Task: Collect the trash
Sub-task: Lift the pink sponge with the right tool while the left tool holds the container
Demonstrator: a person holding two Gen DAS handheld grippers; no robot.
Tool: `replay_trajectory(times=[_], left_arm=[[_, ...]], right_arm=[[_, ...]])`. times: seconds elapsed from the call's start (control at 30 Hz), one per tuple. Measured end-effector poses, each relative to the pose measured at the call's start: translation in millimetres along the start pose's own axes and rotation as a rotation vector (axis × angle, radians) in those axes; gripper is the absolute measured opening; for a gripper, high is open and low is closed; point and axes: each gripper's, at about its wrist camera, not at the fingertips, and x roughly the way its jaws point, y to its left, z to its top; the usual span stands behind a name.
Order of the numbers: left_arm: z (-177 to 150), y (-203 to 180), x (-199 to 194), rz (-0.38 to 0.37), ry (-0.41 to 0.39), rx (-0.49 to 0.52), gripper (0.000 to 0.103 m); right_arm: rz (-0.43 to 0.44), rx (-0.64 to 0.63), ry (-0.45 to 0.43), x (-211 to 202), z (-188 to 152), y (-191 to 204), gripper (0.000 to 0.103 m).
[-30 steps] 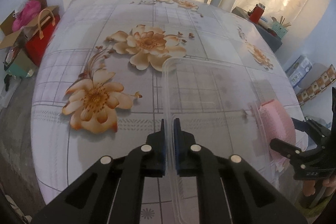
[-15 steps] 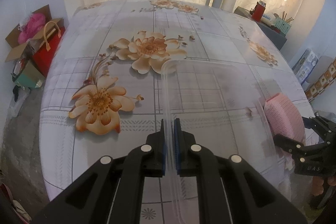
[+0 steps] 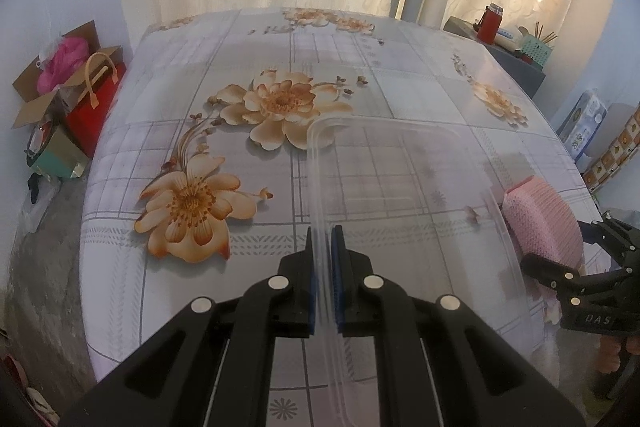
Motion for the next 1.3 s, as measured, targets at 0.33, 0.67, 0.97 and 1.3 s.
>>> replay_trajectory(times=[0.33, 0.67, 0.97, 1.3], left_arm=[[-1, -1, 3, 0.015, 0.005, 0.007, 0.008], [-3, -2, 1, 0.012, -0.018, 0.022, 0.007], [1, -5, -9, -0.006, -0.047, 0.022, 0.004], [4, -13, -20, -0.019, -0.076, 0.034, 0.004]], right_arm=[[0.013, 0.029, 0.000, -2, 2, -4, 0.077], [0.013, 0.044, -0.010, -4, 2, -5, 0.077], [0.010, 0.057, -0.032, -11, 1, -7, 0.077], [0.013, 0.076, -0.050, -18, -2, -11, 0.077]])
